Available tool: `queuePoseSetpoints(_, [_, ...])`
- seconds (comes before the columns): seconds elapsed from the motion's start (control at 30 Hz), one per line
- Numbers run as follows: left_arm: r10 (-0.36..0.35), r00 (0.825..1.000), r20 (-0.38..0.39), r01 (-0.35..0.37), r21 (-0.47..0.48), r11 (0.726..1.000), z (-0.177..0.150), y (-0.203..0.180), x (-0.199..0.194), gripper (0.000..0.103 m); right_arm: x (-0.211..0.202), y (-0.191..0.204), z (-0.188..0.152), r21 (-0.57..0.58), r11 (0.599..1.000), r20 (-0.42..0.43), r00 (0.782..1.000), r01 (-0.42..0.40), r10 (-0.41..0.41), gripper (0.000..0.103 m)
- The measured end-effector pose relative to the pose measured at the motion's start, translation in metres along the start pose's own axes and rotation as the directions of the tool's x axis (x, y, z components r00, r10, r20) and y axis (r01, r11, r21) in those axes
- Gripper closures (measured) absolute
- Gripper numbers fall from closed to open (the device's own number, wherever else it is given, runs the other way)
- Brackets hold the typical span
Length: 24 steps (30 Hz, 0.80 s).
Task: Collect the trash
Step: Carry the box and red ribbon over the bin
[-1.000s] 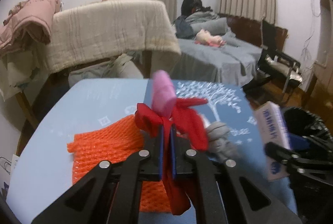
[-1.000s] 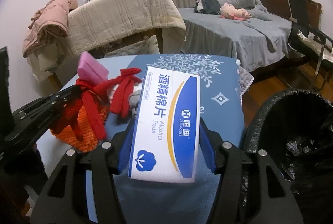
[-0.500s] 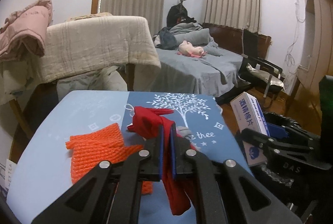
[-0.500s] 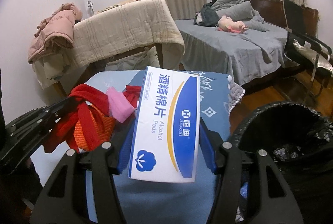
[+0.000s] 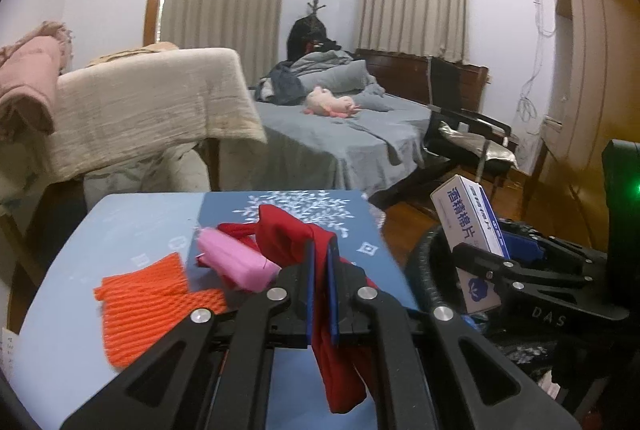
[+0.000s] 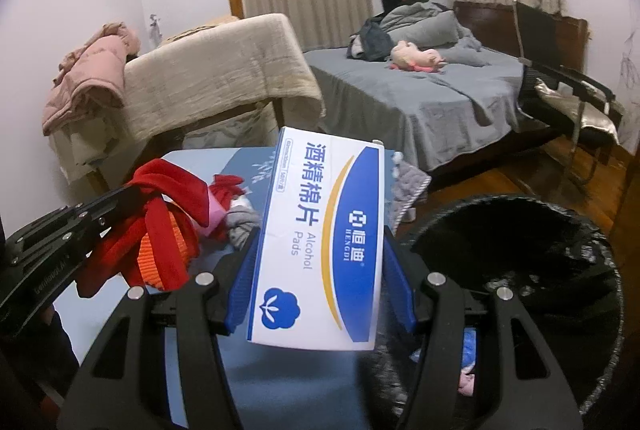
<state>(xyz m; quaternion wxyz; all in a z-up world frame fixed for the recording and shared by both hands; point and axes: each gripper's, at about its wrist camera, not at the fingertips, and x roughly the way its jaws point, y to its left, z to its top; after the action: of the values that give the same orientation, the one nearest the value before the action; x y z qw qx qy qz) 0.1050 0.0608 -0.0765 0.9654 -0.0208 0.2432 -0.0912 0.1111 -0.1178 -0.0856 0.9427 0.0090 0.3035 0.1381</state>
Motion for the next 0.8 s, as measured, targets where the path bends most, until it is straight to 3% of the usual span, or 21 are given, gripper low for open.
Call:
queuePoseSetpoints(0.4, [-0.128,0.992,-0.016,0.129,0.061,0.990,0.006,-0.065,0.024,0.097,-0.030,-0.058,-0.006,0.054,0.991,0.017,0.992,0.121,-0.122,0.047])
queuePoseSetpoints(0.8, [-0.270,0.961,-0.056,0.275,0.148,0.950,0.011,-0.138,0.055,0.097,-0.055,-0.130,-0.023,0.113,0.961,0.006,0.967,0.253,-0.255,0.047])
